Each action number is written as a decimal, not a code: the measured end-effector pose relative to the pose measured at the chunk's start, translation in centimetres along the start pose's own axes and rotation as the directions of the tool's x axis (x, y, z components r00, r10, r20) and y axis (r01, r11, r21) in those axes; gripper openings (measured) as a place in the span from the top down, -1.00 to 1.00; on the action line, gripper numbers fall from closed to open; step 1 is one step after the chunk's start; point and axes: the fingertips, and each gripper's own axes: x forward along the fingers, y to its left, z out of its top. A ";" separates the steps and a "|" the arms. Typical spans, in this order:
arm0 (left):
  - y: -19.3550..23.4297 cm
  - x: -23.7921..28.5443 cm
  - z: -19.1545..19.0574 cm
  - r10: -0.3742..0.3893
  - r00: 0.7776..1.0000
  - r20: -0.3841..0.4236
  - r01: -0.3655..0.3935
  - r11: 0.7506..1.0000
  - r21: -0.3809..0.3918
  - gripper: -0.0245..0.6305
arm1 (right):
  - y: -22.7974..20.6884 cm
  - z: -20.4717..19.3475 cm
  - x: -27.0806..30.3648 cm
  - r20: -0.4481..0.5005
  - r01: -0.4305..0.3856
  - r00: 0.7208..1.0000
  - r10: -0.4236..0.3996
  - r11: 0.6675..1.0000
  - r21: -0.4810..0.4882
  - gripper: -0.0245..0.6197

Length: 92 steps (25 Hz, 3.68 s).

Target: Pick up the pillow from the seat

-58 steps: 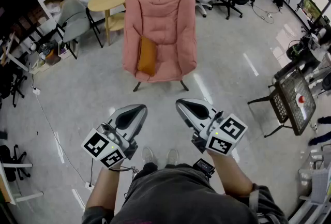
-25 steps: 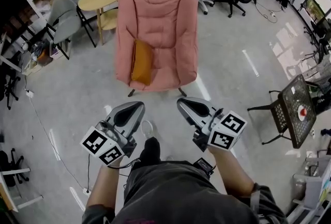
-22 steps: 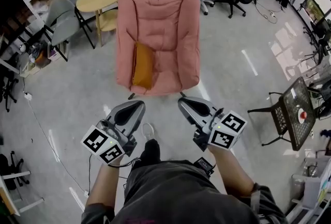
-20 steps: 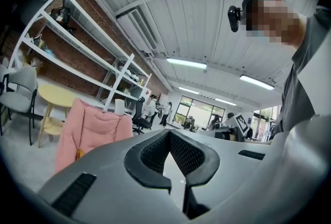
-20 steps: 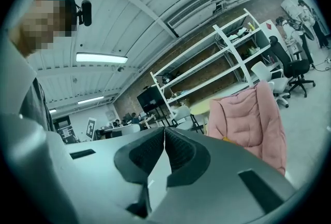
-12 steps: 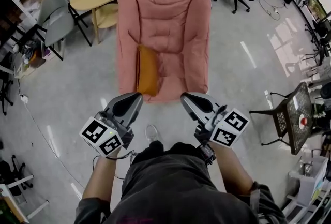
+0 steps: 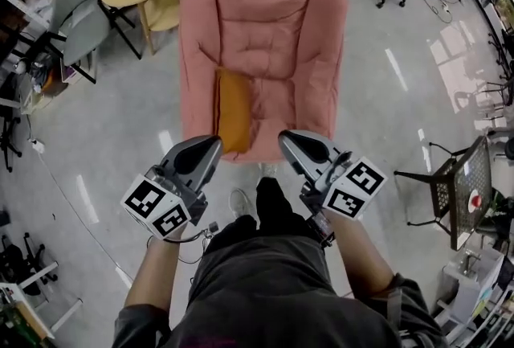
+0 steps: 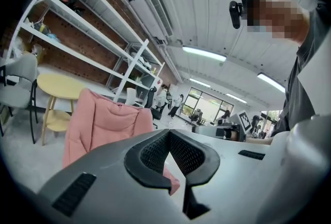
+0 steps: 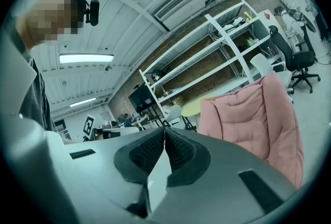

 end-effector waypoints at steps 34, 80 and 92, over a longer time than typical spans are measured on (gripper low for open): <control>21.6 12.0 -11.7 0.134 0.949 -0.286 -0.206 0.950 -0.236 0.89 | -36.7 -41.8 24.8 -0.373 0.038 0.869 0.325 0.708 0.705 -0.02; 7.3 0.3 19.6 -0.039 0.974 0.225 -0.001 0.985 0.174 0.90 | -3.9 20.5 10.7 0.291 -0.200 0.932 0.216 0.976 -0.084 0.59; 7.0 -2.6 22.9 -0.048 0.957 0.288 -0.013 0.978 0.207 0.90 | 1.7 23.9 10.0 0.325 -0.169 0.919 0.224 0.967 -0.190 0.59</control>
